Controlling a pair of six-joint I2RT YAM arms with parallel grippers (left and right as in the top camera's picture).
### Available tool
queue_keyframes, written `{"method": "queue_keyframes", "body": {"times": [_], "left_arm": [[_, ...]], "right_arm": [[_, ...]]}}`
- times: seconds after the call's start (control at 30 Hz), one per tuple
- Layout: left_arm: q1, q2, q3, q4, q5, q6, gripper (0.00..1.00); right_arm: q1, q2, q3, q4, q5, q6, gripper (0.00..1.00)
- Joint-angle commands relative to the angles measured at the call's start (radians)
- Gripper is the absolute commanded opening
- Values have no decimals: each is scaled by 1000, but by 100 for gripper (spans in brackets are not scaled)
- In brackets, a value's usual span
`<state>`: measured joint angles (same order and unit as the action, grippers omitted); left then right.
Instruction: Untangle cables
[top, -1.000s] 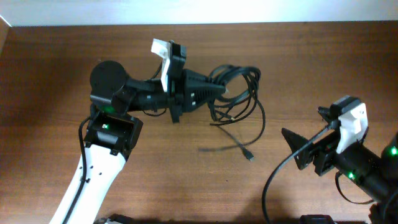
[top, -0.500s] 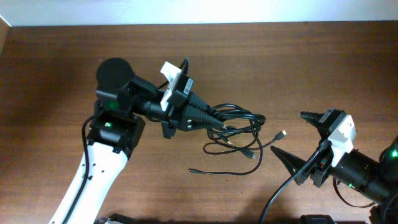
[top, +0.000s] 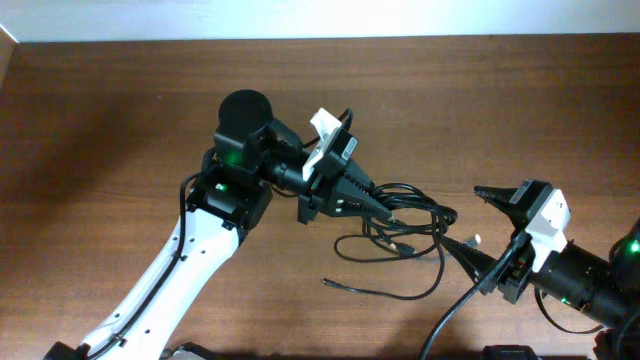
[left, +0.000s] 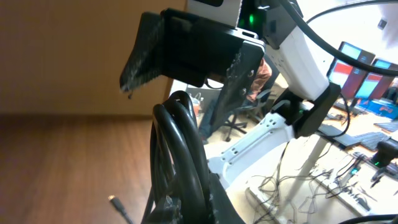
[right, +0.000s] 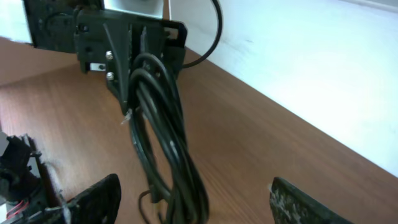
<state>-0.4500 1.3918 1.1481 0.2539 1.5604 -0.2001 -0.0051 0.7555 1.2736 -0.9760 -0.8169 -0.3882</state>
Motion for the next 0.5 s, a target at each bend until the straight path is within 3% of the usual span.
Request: {"method": "queue_keyframes", "body": {"times": [0.0, 0.1, 0.3, 0.4, 0.47], "left_arm": [[-28, 0, 16, 41, 13, 18, 0], [-62, 0, 16, 45, 12, 19, 0], [-73, 0, 16, 44, -21, 19, 0], [-72, 0, 16, 44, -47, 19, 0], [-73, 0, 16, 44, -58, 18, 0]], "right_arm": [[-2, 22, -1, 3, -45, -1, 72], [-2, 50, -1, 4, -71, -1, 64], [-2, 64, -1, 20, -134, -5, 39], [-2, 64, -1, 18, -134, -5, 20], [-2, 64, -1, 18, -133, -5, 19]]}}
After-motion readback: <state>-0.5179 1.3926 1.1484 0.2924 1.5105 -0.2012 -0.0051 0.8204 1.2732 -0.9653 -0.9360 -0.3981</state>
